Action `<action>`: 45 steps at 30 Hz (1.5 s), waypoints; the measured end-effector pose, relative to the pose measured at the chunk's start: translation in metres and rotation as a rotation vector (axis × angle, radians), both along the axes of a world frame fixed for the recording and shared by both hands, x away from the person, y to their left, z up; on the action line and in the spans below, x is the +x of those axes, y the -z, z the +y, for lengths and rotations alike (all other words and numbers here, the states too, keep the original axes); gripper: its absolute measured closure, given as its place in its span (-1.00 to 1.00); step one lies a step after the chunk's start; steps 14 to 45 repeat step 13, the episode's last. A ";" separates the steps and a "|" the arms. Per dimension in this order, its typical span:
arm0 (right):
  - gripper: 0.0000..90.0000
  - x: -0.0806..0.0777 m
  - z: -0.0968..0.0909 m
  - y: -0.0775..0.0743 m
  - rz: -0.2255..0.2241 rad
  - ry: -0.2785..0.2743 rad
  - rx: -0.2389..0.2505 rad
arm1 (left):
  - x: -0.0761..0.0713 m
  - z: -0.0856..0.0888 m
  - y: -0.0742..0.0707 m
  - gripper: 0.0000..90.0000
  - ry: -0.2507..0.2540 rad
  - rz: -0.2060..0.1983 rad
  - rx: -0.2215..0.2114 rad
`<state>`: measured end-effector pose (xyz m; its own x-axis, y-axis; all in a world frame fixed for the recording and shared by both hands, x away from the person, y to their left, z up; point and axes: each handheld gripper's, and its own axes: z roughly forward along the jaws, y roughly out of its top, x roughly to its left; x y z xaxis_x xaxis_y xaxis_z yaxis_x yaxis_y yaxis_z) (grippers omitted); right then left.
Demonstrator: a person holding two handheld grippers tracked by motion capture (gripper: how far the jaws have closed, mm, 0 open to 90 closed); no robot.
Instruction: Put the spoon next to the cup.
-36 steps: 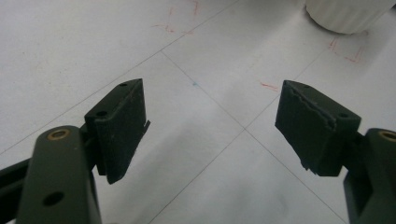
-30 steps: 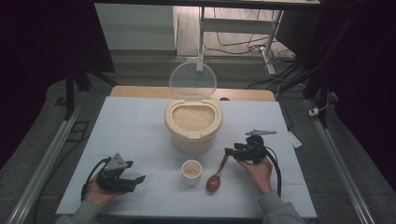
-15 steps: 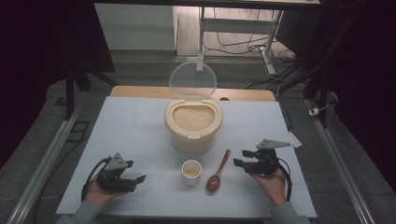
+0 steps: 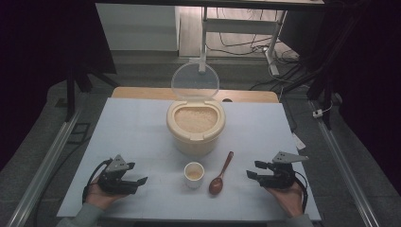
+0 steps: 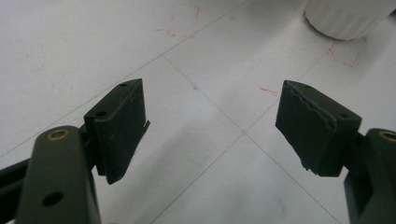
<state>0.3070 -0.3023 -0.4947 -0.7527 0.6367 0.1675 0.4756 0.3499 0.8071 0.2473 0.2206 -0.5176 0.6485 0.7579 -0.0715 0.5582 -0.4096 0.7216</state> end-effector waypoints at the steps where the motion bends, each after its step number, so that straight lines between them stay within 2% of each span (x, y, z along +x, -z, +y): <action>1: -0.13 -0.001 0.000 0.001 -0.001 -0.001 -0.003 | 0.000 0.000 0.000 -0.47 -0.001 0.000 -0.001; 4: -0.13 -0.003 0.000 0.003 -0.002 -0.006 -0.030 | 0.000 0.000 0.000 -0.47 -0.002 -0.001 -0.003; 9: -0.13 -0.004 0.001 0.001 -0.025 -0.018 -0.042 | 0.000 0.000 0.000 -0.47 -0.002 -0.003 -0.004; 45: -0.13 -0.005 0.002 0.001 -0.027 -0.026 -0.037 | 0.000 0.001 0.000 -0.47 -0.003 -0.005 -0.006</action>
